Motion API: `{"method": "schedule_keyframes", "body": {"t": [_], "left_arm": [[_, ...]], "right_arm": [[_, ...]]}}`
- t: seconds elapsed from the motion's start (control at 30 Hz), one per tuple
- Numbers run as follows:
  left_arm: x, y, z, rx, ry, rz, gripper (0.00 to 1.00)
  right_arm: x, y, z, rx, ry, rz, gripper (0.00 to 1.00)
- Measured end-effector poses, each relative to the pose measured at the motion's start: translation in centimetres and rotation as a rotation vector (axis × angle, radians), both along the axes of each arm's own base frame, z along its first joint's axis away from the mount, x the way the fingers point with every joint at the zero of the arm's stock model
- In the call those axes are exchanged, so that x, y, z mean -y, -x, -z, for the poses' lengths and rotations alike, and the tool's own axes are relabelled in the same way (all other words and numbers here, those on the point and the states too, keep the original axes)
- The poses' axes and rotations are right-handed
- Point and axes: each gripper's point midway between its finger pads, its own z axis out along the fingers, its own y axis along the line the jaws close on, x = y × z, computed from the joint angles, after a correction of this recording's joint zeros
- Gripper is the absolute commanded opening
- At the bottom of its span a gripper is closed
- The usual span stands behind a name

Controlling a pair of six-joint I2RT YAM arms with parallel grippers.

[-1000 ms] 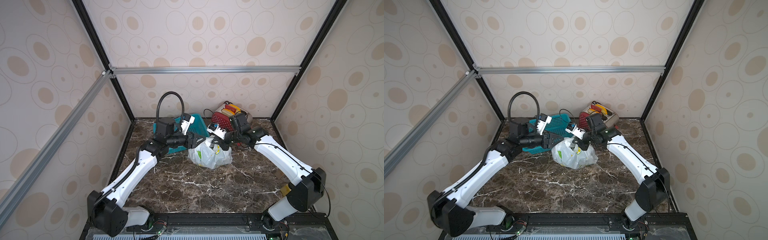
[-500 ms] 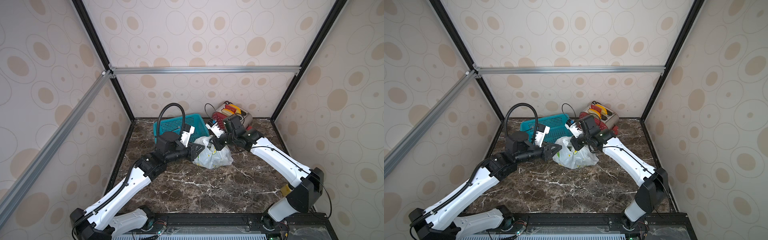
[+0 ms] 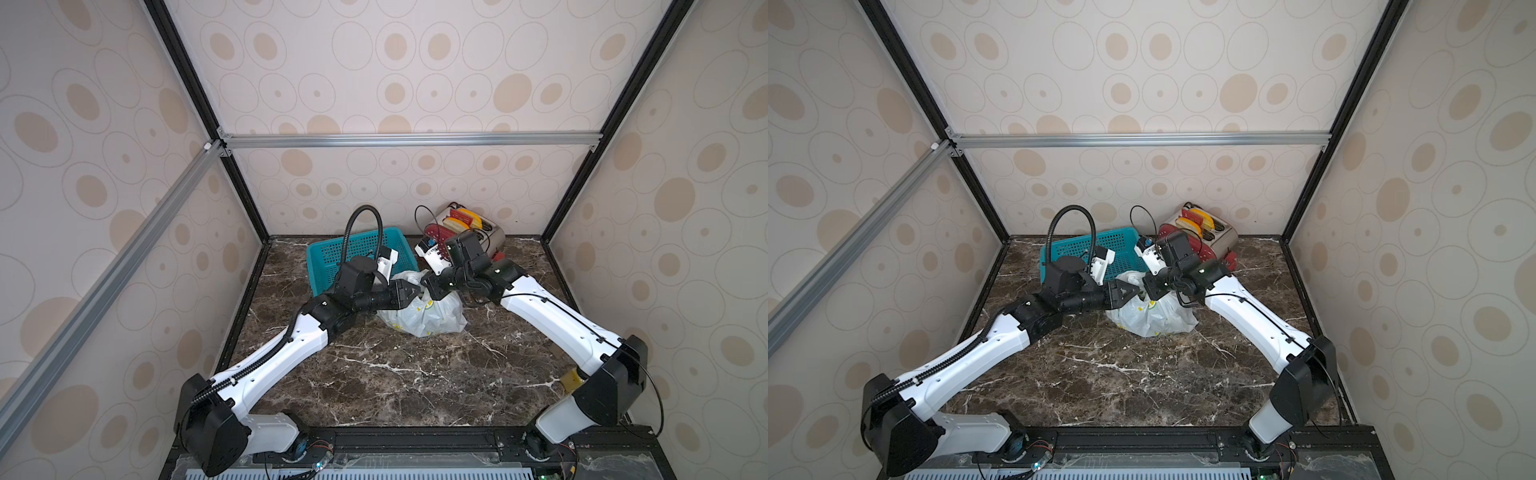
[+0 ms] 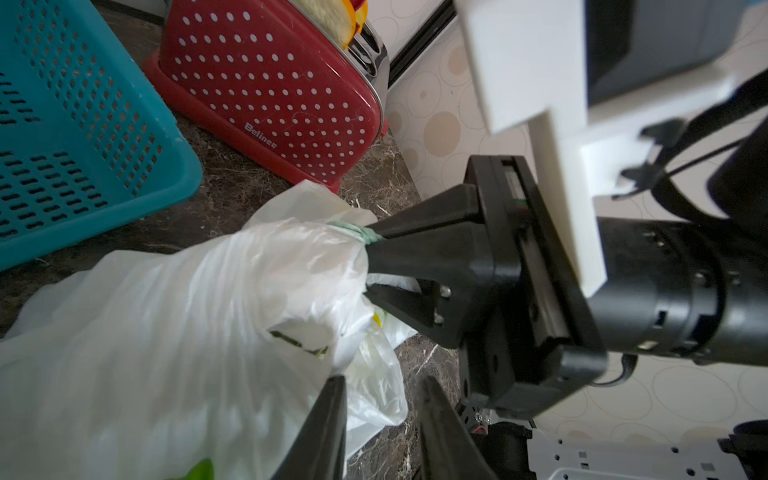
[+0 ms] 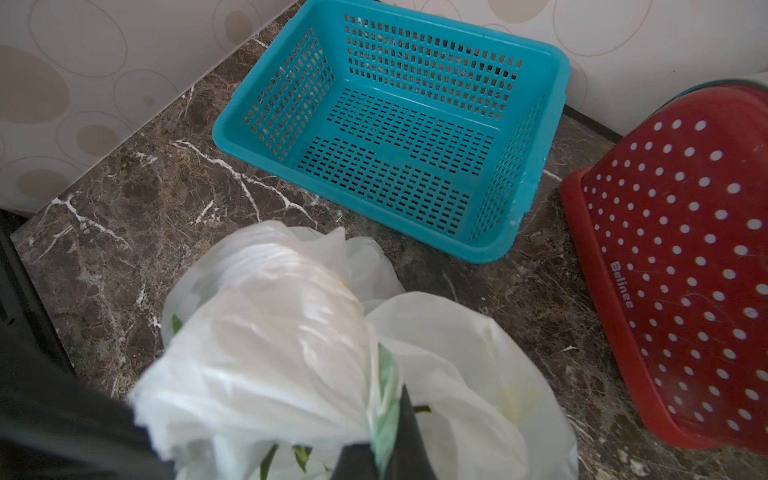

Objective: Place the pineapple into a plastic bag & tie a knot
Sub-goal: Tie the plastic bag at the center of the board.

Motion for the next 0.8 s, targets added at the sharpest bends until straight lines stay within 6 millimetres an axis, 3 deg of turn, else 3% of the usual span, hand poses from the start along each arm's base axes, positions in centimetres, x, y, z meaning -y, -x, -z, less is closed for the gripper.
{"method": "schedule_keyframes", "body": {"t": [0.23,0.5,0.8], "left_arm": [[-0.3,-0.8,-0.1,-0.011,0.011,-0.052,0.42],[-0.5,-1.9,0.3,-0.015,-0.013,-0.101,0.52],[-1.1,-2.3,0.7,-0.017,-0.040,-0.142,0.52]], "right_arm": [[0.0,0.0,0.0,-0.001,-0.001,-0.001,0.00],[0.0,0.1,0.0,-0.001,-0.002,-0.002,0.00],[-0.2,0.3,0.0,-0.010,-0.011,-0.016,0.00]]}}
